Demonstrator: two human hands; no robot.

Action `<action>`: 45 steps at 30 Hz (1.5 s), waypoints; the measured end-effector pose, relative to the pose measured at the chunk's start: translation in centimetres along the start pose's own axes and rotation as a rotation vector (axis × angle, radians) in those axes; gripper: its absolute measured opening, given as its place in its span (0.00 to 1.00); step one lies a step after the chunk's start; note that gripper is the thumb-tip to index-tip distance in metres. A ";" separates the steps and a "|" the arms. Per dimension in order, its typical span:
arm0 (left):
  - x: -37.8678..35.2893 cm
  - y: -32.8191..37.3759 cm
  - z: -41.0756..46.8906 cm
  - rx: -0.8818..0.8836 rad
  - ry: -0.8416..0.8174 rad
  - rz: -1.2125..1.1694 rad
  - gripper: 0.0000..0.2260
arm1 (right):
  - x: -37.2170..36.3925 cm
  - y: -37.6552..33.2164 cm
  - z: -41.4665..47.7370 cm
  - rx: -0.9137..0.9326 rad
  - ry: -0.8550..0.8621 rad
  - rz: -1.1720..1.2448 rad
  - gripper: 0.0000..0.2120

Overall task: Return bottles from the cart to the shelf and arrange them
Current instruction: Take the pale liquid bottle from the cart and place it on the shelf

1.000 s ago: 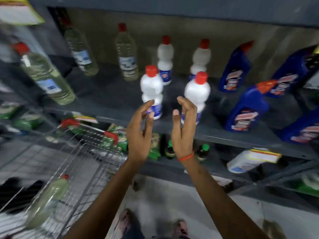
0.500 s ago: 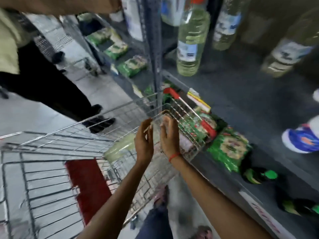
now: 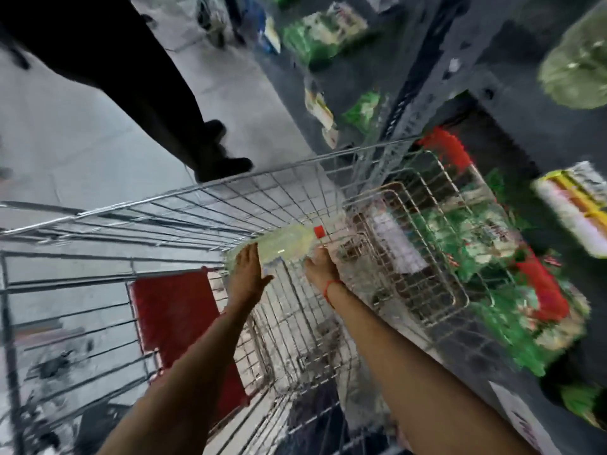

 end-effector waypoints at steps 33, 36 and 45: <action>8.8 17.5 -15.5 -0.338 -0.526 -0.852 0.25 | 15.9 -2.5 -21.6 0.307 -0.331 0.495 0.23; 12.1 22.5 -17.5 -0.520 -0.545 -0.752 0.26 | 19.4 -4.1 -27.8 0.486 -0.311 0.535 0.28; 14.8 38.6 -19.8 -0.956 -0.549 -0.278 0.31 | 27.6 -2.9 -37.3 0.759 0.225 0.521 0.28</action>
Point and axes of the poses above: each hand's wrist, its own z-axis towards the middle knuckle, its own x-axis out of the back of the hand, y = z × x, the point moved 1 cm from there along z, towards the middle knuckle, and after that the axes turned 8 degrees about -y, right-handed, at the moved point
